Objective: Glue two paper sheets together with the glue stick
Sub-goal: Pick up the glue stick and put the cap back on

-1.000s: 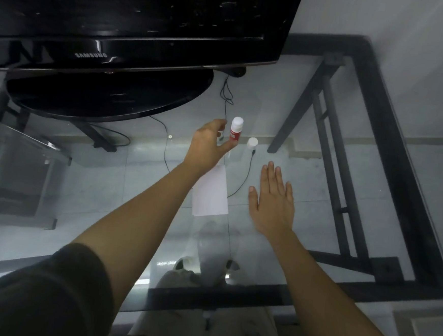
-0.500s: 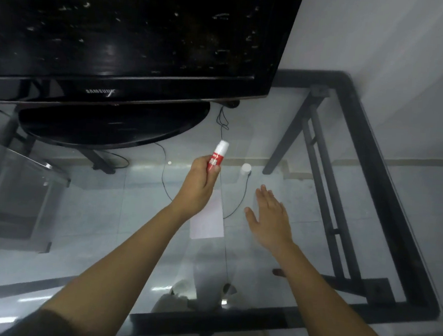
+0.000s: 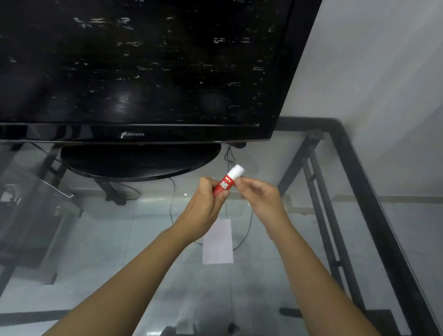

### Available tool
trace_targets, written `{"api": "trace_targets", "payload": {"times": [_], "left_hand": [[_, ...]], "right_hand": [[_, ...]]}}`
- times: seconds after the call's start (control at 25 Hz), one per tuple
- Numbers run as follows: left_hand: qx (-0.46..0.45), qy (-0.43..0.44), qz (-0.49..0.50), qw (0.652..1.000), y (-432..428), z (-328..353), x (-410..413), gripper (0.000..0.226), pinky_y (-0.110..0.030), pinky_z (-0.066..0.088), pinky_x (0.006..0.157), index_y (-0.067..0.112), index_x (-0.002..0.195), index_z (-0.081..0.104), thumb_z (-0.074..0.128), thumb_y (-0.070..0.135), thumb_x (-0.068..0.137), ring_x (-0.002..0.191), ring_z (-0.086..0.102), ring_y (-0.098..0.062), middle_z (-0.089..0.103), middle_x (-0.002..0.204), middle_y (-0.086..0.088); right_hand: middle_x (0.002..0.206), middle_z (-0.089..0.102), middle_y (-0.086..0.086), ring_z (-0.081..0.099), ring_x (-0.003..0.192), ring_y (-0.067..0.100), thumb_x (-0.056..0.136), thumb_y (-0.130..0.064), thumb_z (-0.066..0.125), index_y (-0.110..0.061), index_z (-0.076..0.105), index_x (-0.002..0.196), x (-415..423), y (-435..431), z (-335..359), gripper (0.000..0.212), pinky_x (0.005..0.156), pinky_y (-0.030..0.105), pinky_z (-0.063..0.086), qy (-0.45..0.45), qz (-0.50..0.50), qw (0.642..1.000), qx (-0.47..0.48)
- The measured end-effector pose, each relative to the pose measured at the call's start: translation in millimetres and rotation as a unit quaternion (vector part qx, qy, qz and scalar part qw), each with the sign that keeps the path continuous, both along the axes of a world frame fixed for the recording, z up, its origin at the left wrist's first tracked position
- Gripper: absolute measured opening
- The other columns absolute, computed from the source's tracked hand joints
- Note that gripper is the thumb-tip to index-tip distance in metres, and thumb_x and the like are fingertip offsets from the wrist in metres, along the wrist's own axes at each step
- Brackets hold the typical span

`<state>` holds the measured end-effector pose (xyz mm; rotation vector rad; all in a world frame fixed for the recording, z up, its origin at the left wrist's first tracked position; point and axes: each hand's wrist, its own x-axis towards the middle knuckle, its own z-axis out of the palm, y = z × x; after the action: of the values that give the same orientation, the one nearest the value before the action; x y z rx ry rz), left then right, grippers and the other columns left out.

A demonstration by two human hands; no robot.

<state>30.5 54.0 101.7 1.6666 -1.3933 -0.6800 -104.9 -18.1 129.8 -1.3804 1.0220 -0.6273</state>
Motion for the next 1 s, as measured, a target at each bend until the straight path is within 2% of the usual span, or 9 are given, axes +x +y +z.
{"api": "trace_targets", "payload": {"times": [0.12,0.24,0.44,0.52,0.6,0.68,0.84,0.92,1.0], "left_hand": [[-0.008,-0.015,-0.025,1.000,2.3,9.9,-2.4,0.016,-0.018,0.039,0.053,0.022,0.097,0.033,0.040,0.036,0.095,0.061,0.041,-0.004,0.042,0.082,0.009],[-0.010,0.012,-0.004,1.000,6.4,15.3,-5.4,0.025,-0.012,0.047,0.065,0.032,0.104,0.034,0.055,0.036,0.089,0.082,0.052,-0.002,0.046,0.096,0.015],[-0.091,0.205,0.090,0.970,11.3,34.3,-9.7,0.021,-0.015,0.051,0.061,0.030,0.090,0.049,0.065,0.036,0.079,0.074,0.067,-0.009,0.067,0.086,0.002],[-0.043,0.362,0.078,0.928,7.1,39.8,-7.1,0.032,-0.015,0.049,0.053,0.018,0.100,0.047,0.059,0.040,0.081,0.057,0.062,-0.008,0.065,0.073,-0.001],[0.091,0.579,0.062,0.808,2.9,47.6,-0.8,0.036,-0.013,0.041,0.039,0.010,0.106,0.046,0.050,0.041,0.089,0.040,0.048,-0.005,0.057,0.058,-0.002],[0.168,0.634,0.041,0.754,1.7,51.2,3.5,0.040,-0.013,0.041,0.037,0.009,0.109,0.049,0.044,0.045,0.092,0.038,0.045,-0.005,0.054,0.056,-0.002],[-0.016,0.293,0.040,0.955,4.4,46.3,-0.4,0.034,-0.016,0.048,0.057,0.016,0.100,0.053,0.053,0.045,0.084,0.061,0.056,-0.006,0.062,0.075,0.003],[-0.007,0.263,0.053,0.963,0.4,47.8,0.5,0.033,-0.015,0.044,0.051,0.016,0.086,0.055,0.048,0.047,0.087,0.052,0.050,-0.005,0.057,0.063,0.006],[0.149,0.374,0.042,0.914,-5.5,58.2,4.3,0.041,-0.017,0.037,0.041,0.014,0.073,0.056,0.042,0.047,0.092,0.042,0.039,-0.007,0.048,0.050,0.005]], "right_hand": [[0.081,0.073,-0.016,0.064,0.078,-0.006,0.077,-0.041,0.069,-0.026,0.072,0.091,0.7,2.4,8.6,0.021,0.057,0.005,0.043,-0.025,-0.026,0.999,0.023],[0.084,0.072,-0.011,0.065,0.080,-0.002,0.078,-0.043,0.067,-0.024,0.070,0.095,-0.1,2.9,15.9,0.026,0.063,0.015,0.043,-0.021,-0.082,0.996,0.040],[0.095,0.071,-0.007,0.064,0.089,0.000,0.078,-0.046,0.065,-0.020,0.068,0.103,2.5,4.7,27.2,0.036,0.070,0.017,0.042,-0.061,-0.112,0.991,0.035],[0.093,0.070,-0.010,0.063,0.087,-0.003,0.079,-0.046,0.063,-0.024,0.068,0.101,4.8,4.1,30.0,0.032,0.069,0.016,0.041,-0.065,-0.108,0.992,0.032],[0.089,0.069,-0.014,0.063,0.084,-0.007,0.078,-0.047,0.064,-0.029,0.067,0.095,6.5,2.3,31.2,0.025,0.067,0.014,0.041,-0.058,-0.099,0.993,0.022],[0.086,0.069,-0.015,0.063,0.082,-0.008,0.077,-0.048,0.064,-0.032,0.067,0.088,6.6,-0.2,31.5,0.020,0.067,0.014,0.041,-0.056,-0.101,0.993,0.017],[0.085,0.070,-0.013,0.064,0.081,-0.006,0.074,-0.050,0.063,-0.030,0.067,0.089,4.4,-5.1,30.1,0.026,0.076,0.018,0.044,-0.060,-0.115,0.992,0.013],[0.084,0.070,-0.013,0.064,0.083,-0.003,0.075,-0.050,0.063,-0.029,0.067,0.089,4.9,-7.0,29.4,0.025,0.077,0.018,0.043,-0.063,-0.111,0.992,0.013],[0.090,0.070,-0.010,0.064,0.090,0.003,0.076,-0.048,0.063,-0.028,0.067,0.094,5.4,-8.7,29.3,0.027,0.075,0.017,0.043,-0.062,-0.107,0.992,0.015]]}}
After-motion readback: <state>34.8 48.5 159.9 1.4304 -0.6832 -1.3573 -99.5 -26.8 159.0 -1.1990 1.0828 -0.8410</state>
